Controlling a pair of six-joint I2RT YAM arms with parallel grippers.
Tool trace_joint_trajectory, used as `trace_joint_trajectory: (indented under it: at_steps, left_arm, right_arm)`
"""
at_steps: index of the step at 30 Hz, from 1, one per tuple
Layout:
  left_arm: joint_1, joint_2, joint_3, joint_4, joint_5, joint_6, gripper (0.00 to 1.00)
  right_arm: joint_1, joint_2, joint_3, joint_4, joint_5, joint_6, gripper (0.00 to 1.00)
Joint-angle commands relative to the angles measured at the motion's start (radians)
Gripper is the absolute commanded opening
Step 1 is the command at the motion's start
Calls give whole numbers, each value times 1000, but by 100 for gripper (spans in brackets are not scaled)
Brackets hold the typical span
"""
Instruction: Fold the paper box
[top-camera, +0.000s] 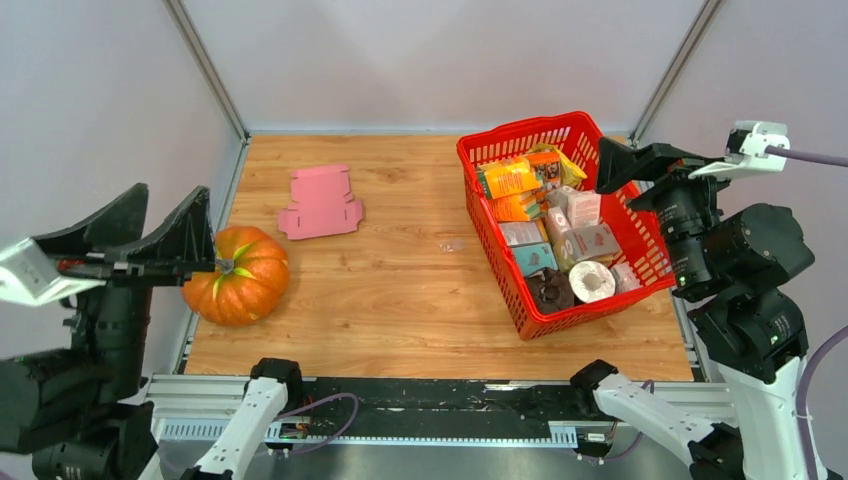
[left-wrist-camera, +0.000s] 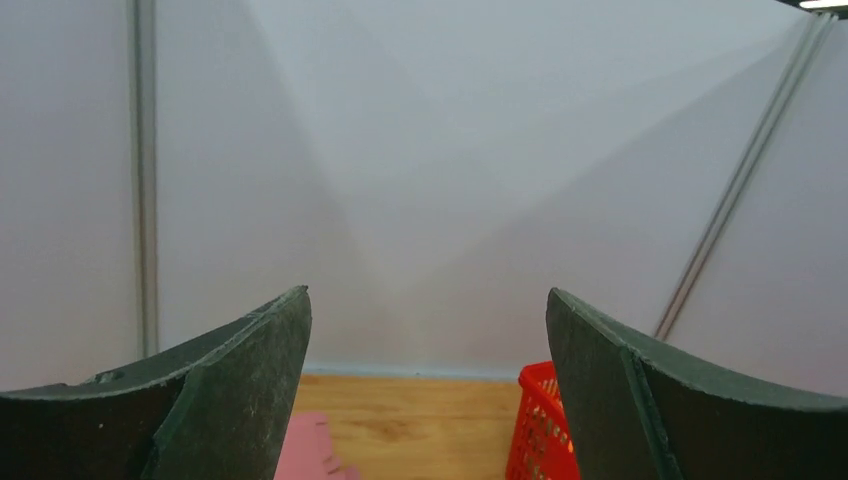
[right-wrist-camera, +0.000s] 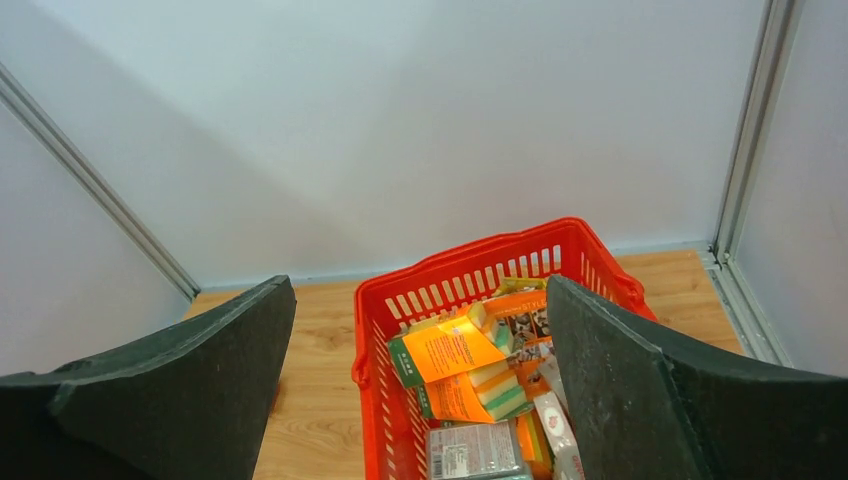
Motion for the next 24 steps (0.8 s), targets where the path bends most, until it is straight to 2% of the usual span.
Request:
trace_joint_trajectory:
  at_steps: [1, 4, 8, 9, 11, 13, 15, 17, 19, 20, 21, 23, 24]
  left_arm:
    - [3, 151, 67, -266, 125, -84, 92]
    - [3, 208, -3, -367, 206, -150, 90]
    - [3, 170, -215, -323, 228, -259, 95]
    - [5, 151, -305, -275, 210, -287, 100]
    - [3, 79, -406, -199, 193, -371, 100]
    - [3, 22, -587, -39, 168, -449, 100]
    - [3, -39, -766, 108, 153, -604, 100]
    - [-30, -79, -923, 185, 113, -736, 97]
    - [-114, -99, -1014, 268, -76, -776, 95]
    - [-226, -107, -1066, 262, -175, -808, 94]
    - [-274, -102, -1085, 233, -359, -830, 94]
    - [-344, -32, -1112, 190, -502, -937, 93]
    - [-361, 2, -1114, 110, -574, -998, 92]
  right_arm:
    - [6, 80, 75, -93, -9, 54, 100]
    - [6, 115, 102, -122, -64, 65, 100]
    - [8, 155, 109, -139, -144, 74, 100]
    - [8, 163, 109, -145, -156, 77, 100]
    - [11, 190, 107, -154, -165, 88, 100]
    - [14, 206, 78, -147, -178, 97, 100]
    - [15, 207, 32, -124, -188, 117, 100]
    - [18, 201, 4, -102, -208, 134, 100]
    - [22, 195, -45, -84, -239, 160, 100]
    - [22, 183, -64, -63, -254, 164, 100]
    - [23, 175, -83, -49, -268, 172, 100]
    - [23, 154, -131, -23, -293, 183, 100]
    - [23, 148, -141, -18, -294, 184, 100]
